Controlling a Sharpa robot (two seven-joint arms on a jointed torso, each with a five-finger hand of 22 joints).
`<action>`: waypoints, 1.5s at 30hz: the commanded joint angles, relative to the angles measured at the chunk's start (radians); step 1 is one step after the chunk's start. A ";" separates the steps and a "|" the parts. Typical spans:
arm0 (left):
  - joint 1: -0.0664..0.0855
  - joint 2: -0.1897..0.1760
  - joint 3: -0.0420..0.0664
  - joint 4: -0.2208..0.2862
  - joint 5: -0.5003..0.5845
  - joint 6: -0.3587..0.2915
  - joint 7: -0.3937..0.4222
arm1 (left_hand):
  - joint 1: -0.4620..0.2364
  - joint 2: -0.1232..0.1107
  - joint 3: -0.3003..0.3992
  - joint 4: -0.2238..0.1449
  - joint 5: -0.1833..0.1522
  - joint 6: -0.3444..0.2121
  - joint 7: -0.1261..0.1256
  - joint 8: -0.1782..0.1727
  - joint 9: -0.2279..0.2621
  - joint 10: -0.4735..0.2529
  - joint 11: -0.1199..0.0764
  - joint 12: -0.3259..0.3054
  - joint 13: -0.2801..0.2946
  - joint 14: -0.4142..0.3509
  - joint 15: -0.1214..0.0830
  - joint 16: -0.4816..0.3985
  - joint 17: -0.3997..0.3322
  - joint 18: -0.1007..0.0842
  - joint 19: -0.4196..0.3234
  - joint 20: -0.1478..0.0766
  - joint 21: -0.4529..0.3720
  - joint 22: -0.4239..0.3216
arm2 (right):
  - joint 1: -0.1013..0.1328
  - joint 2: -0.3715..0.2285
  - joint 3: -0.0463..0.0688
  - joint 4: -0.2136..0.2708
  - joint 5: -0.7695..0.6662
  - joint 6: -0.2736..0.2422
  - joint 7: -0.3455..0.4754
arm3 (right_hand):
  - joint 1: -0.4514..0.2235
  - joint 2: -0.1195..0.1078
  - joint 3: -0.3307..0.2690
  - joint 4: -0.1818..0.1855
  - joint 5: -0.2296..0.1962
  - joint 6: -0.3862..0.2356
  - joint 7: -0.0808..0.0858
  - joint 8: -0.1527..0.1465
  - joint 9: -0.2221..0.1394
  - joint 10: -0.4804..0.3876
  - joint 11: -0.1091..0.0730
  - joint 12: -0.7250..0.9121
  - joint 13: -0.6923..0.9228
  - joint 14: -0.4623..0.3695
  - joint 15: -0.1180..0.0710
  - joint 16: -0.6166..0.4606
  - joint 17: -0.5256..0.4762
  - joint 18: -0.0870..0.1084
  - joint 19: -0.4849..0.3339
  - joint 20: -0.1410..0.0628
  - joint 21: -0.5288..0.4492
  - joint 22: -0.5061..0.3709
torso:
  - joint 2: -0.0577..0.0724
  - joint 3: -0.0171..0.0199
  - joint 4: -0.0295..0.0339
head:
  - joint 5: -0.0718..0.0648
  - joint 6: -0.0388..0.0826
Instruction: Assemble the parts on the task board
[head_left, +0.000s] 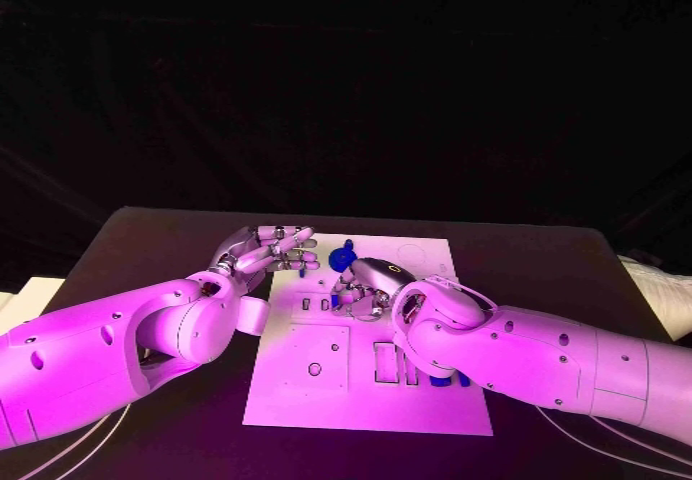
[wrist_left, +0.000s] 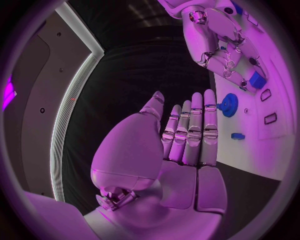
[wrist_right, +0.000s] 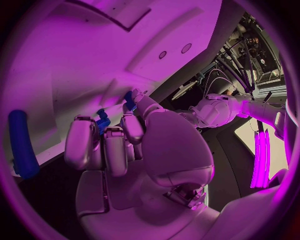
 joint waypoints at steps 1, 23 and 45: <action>0.000 0.002 0.001 0.002 0.003 0.012 0.002 | 0.001 0.008 0.001 -0.006 -0.001 0.005 -0.001 -0.006 -0.001 0.006 0.004 -0.003 -0.001 0.006 0.002 -0.006 0.001 0.002 0.007 -0.002 -0.003 -0.001 | -0.005 0.002 -0.003 -0.003 -0.017 0.044 -0.021 | -0.014 -0.005 0.003 0.003 0.001 -0.007 0.011 -0.011 -0.001 -0.011 0.005 -0.010 -0.004 0.077 -0.001 -0.005 0.140 -0.014 -0.010 0.000 -0.007 -0.005 | 0.000 0.0000 0.0000 | -0.001 0.000; 0.000 0.002 0.001 0.001 0.003 0.016 -0.003 | 0.001 0.009 0.001 -0.007 -0.001 0.005 -0.001 -0.007 -0.001 0.007 0.004 -0.004 -0.001 0.006 0.002 -0.007 0.002 0.002 0.007 -0.002 -0.004 -0.001 | -0.006 0.012 -0.003 -0.009 -0.022 0.039 -0.030 | -0.041 -0.036 0.002 0.007 0.013 -0.063 0.033 -0.047 -0.013 -0.053 0.024 -0.069 -0.047 0.074 0.014 -0.016 0.125 -0.009 -0.023 0.012 -0.024 -0.032 | 0.000 0.0004 0.0001 | -0.001 -0.002; 0.000 0.003 0.000 -0.005 0.002 0.020 -0.008 | -0.003 0.011 0.002 -0.015 -0.001 0.009 -0.003 -0.010 -0.001 0.012 0.000 -0.008 -0.001 0.037 -0.007 0.006 0.020 0.004 0.030 -0.009 0.008 0.004 | -0.015 -0.036 0.002 0.065 -0.002 -0.192 0.098 | -0.095 -0.116 -0.167 0.093 0.065 -0.182 0.060 -0.060 -0.029 -0.114 0.052 -0.108 -0.093 0.071 0.039 -0.025 0.118 0.000 -0.049 0.037 -0.059 -0.083 | -0.001 0.0014 0.0001 | 0.000 -0.004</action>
